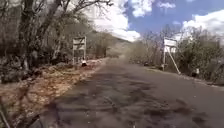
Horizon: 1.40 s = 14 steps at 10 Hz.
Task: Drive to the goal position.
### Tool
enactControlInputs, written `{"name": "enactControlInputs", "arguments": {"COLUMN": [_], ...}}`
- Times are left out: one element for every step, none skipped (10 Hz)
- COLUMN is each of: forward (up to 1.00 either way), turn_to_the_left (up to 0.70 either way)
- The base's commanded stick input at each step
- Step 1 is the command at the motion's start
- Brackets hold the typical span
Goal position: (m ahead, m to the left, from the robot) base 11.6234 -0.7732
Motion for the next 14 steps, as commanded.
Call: {"name": "enactControlInputs", "arguments": {"forward": [0.7,0.7,0.7,0.7,0.7,0.7,0.7,0.7,0.7,0.7,0.7,0.7,0.7,0.7], "turn_to_the_left": [0.0,0.0,0.0,0.0,0.0,0.0,0.0,0.0,0.0,0.0,0.0,0.0,0.0,0.0]}}
